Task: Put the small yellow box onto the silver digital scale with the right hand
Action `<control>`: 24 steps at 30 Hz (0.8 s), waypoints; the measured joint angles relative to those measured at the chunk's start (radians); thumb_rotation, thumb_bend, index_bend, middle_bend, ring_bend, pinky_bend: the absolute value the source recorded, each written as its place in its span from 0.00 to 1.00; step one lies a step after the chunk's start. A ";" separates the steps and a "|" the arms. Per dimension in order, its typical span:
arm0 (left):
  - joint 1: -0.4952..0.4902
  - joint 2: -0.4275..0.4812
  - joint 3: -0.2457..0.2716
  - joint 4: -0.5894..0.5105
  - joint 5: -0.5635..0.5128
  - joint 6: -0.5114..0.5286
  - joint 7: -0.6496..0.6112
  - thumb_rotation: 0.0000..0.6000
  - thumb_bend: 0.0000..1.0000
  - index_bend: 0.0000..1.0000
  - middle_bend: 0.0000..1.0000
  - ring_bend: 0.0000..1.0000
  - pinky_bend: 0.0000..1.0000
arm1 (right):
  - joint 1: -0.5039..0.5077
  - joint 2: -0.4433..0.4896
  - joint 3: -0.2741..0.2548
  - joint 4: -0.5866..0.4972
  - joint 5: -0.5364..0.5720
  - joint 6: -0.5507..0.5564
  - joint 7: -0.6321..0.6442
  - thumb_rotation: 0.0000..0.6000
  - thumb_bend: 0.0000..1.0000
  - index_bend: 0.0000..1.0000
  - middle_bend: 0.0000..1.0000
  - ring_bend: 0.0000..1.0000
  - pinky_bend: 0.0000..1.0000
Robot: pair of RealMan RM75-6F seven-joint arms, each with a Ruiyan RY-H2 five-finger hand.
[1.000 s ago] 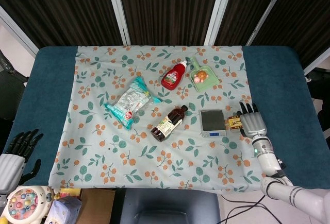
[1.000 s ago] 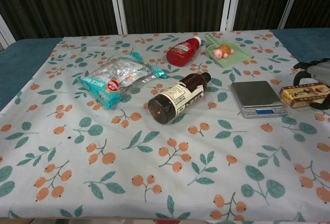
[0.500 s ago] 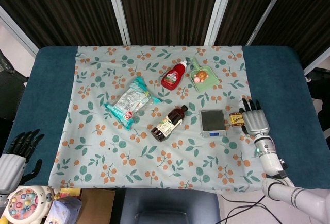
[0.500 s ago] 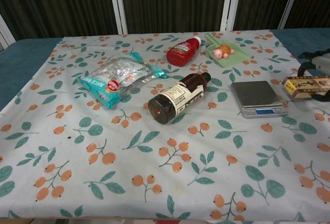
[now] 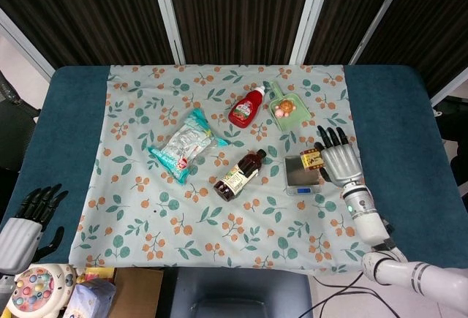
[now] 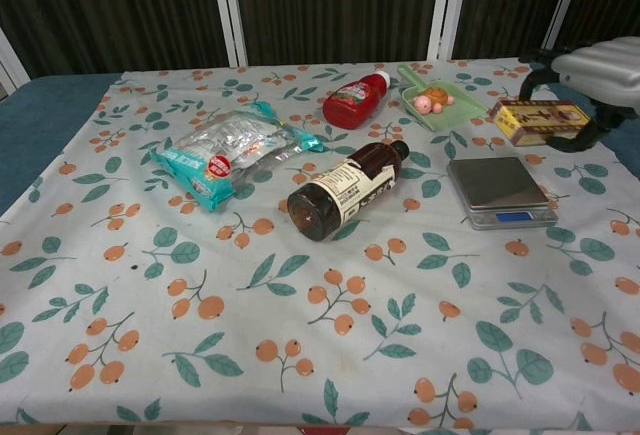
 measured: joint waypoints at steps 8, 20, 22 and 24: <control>0.004 0.007 0.003 0.000 0.005 0.011 -0.011 1.00 0.51 0.00 0.00 0.00 0.09 | 0.060 -0.061 -0.004 -0.014 0.089 -0.001 -0.119 1.00 0.53 0.67 0.04 0.00 0.00; 0.003 0.008 0.004 -0.002 0.006 0.011 -0.013 1.00 0.51 0.00 0.00 0.00 0.09 | 0.079 -0.084 -0.047 0.000 0.135 -0.006 -0.158 1.00 0.53 0.55 0.04 0.00 0.00; 0.003 0.008 0.004 -0.002 0.006 0.013 -0.015 1.00 0.51 0.00 0.00 0.00 0.09 | 0.082 -0.085 -0.050 0.002 0.142 -0.011 -0.159 1.00 0.53 0.53 0.04 0.00 0.00; 0.004 0.009 0.004 -0.002 0.006 0.014 -0.016 1.00 0.51 0.00 0.00 0.00 0.09 | 0.084 -0.085 -0.053 0.000 0.154 -0.016 -0.165 1.00 0.53 0.47 0.03 0.00 0.00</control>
